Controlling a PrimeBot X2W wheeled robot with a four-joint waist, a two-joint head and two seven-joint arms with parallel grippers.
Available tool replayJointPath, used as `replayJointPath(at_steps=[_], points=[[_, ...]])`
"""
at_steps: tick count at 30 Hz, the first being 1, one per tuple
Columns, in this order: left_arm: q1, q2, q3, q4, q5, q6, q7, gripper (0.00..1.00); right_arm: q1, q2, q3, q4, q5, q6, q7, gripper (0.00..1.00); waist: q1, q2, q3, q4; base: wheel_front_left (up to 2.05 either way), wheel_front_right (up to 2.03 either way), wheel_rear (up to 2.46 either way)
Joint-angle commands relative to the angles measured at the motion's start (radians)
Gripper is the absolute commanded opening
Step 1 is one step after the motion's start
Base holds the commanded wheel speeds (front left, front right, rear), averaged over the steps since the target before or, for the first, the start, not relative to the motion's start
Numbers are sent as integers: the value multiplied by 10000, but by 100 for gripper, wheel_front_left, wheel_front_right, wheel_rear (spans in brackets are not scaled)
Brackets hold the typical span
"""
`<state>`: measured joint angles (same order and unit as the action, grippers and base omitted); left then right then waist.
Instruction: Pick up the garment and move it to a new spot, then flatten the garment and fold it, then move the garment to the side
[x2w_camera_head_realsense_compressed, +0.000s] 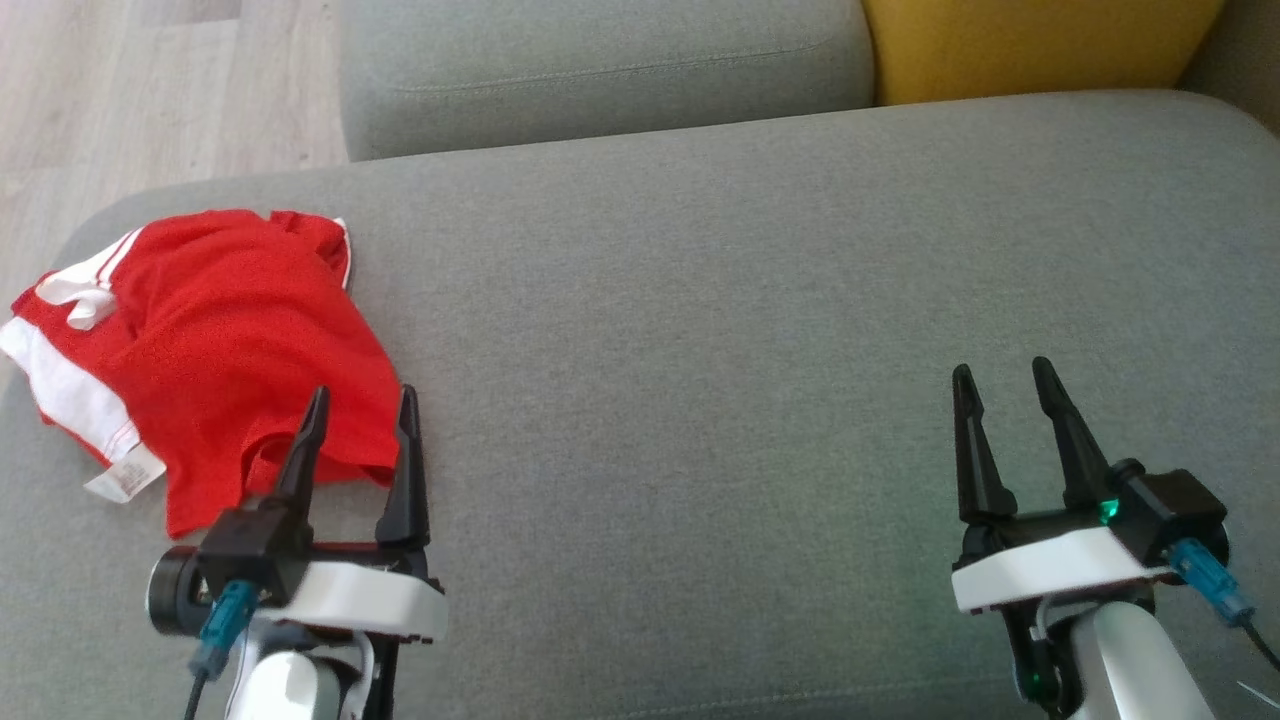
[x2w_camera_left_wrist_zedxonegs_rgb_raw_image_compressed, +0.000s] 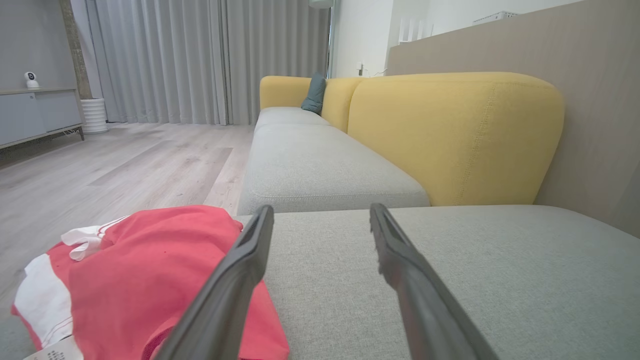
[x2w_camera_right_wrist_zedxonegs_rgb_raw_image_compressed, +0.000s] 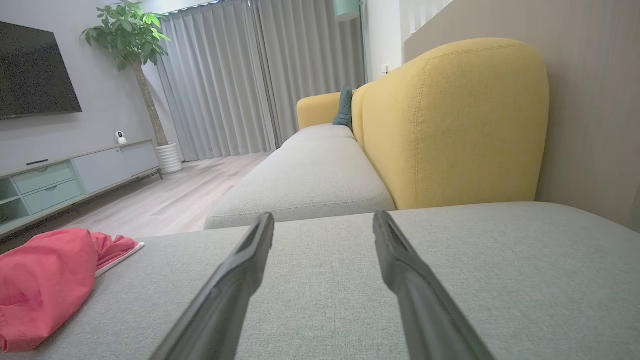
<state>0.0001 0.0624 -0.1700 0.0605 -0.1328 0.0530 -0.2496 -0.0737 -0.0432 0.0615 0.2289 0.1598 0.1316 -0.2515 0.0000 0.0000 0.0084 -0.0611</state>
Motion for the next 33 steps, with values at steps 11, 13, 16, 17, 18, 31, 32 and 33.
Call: replayJointPath(at_steps=[11, 13, 16, 17, 18, 31, 32, 33], points=[[-275, -97, 653, -293, 223, -220, -122, 100, -196, -70, 579, -286, 18, -9, -103, 100, 0, 0, -121, 940, 0, 0, 0], [-257, -104, 709, -275, 233, -239, -122, 100, -154, -70, 660, -281, 24, -9, -103, 100, 0, 0, -150, 1243, 0, 0, 0], [-218, -110, 802, -268, 255, -239, -122, 100, -106, -70, 766, -246, 54, -9, -103, 100, 0, 0, -191, 1734, 0, 0, 0], [-205, -112, 825, -265, 262, -243, -122, 100, -91, -70, 805, -235, 63, -9, -103, 100, 0, 0, -201, 1914, 0, 0, 0], [-186, -113, 857, -273, 267, -241, -122, 100, -78, -70, 861, -230, 75, -9, -103, 100, 0, 0, -203, 2073, 0, 0, 0], [-67, -120, 1114, -256, 290, -300, -122, 100, -66, -70, 1337, -148, 325, -9, -103, 100, 0, 0, -151, 3868, 0, 0, 0], [-48, -120, 1120, -258, 284, -297, -122, 100, -68, -70, 1365, -134, 343, -9, -103, 100, 0, 0, -153, 3945, 0, 0, 0], [-29, -120, 1129, -262, 272, -295, -122, 100, -72, -70, 1385, -124, 360, -9, -103, 100, 0, 0, -154, 4009, 0, 0, 0]])
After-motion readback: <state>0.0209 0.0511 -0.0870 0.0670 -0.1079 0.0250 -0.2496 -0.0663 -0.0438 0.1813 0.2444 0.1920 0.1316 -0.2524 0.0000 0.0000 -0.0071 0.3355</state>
